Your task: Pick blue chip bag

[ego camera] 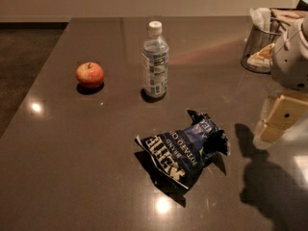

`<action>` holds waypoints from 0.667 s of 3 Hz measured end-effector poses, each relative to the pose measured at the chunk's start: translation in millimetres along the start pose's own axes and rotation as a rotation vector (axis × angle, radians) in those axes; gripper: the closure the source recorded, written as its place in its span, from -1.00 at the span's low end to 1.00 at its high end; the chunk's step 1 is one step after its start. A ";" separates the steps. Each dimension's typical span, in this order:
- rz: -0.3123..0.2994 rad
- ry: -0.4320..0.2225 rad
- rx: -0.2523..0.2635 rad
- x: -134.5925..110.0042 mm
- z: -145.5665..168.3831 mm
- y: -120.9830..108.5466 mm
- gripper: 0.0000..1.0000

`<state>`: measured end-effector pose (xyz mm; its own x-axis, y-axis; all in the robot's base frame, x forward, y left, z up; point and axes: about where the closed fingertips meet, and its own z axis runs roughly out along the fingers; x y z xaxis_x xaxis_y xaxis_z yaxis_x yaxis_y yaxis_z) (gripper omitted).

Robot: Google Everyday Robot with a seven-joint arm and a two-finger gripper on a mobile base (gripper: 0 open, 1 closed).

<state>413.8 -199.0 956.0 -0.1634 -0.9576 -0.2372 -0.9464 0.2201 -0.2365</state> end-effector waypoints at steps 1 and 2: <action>-0.012 -0.042 -0.043 -8.4 15.3 31.1 -1.00; 0.002 -0.072 -0.105 -22.0 39.5 53.6 -1.00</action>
Offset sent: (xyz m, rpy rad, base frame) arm -0.0508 0.0658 -0.0759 0.1405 0.1629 0.0362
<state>377.7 -158.8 911.3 -0.1487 -0.9406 -0.3051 -0.9706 0.1979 -0.1371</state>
